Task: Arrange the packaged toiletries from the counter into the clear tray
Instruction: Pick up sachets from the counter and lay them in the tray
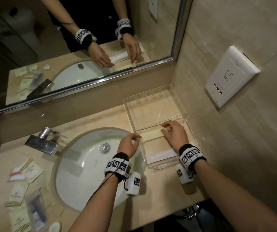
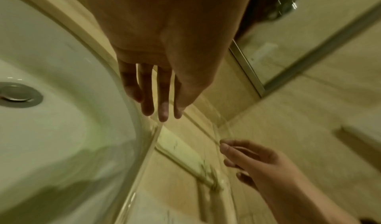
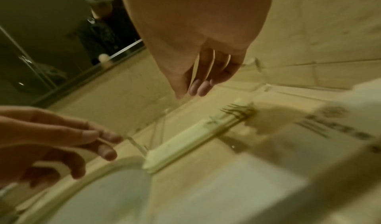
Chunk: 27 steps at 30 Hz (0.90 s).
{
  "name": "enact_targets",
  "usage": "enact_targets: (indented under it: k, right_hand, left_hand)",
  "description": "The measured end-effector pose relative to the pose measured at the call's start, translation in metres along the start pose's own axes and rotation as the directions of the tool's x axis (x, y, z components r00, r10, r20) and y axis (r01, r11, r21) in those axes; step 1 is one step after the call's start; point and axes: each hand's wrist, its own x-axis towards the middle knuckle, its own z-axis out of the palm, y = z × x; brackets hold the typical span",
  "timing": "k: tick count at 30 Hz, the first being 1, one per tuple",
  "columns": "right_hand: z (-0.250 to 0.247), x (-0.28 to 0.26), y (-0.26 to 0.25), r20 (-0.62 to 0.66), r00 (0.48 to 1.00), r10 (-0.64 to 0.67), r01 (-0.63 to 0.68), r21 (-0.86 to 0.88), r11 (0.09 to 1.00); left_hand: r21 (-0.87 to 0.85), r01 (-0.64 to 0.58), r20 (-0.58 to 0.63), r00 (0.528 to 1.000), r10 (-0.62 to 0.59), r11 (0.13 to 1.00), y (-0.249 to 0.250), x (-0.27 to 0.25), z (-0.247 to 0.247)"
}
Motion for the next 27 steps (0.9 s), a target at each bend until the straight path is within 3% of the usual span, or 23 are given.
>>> enact_targets:
  k: [3, 8, 12, 17, 22, 27]
  right_hand:
    - [0.011, 0.007, -0.028, 0.021, 0.999, -0.048, 0.044, 0.145, 0.988]
    - [0.046, 0.016, -0.101, 0.136, 0.973, -0.188, 0.151, 0.244, 0.958]
    - [0.09, 0.007, -0.162, 0.266, 0.909, -0.321, 0.23, 0.321, 0.919]
    - [0.15, -0.027, -0.225, 0.44, 0.779, -0.447, 0.296, 0.37, 0.881]
    - [0.206, -0.07, -0.265, 0.542, 0.674, -0.502, 0.35, 0.364, 0.863]
    - [0.256, -0.11, -0.293, 0.603, 0.627, -0.493, 0.358, 0.338, 0.87]
  left_hand:
    - [-0.155, 0.09, -0.098, 0.99, -0.106, 0.984, -0.007, -0.013, -0.022]
    - [-0.299, 0.193, -0.212, 0.941, -0.262, 0.935, -0.037, -0.051, -0.068]
    - [-0.371, 0.25, -0.35, 0.854, -0.384, 0.894, -0.074, -0.097, -0.108]
    - [-0.494, 0.286, -0.439, 0.733, -0.519, 0.821, -0.126, -0.16, -0.148]
    - [-0.582, 0.335, -0.454, 0.622, -0.638, 0.741, -0.181, -0.212, -0.175]
    - [-0.682, 0.357, -0.425, 0.518, -0.743, 0.639, -0.241, -0.243, -0.198]
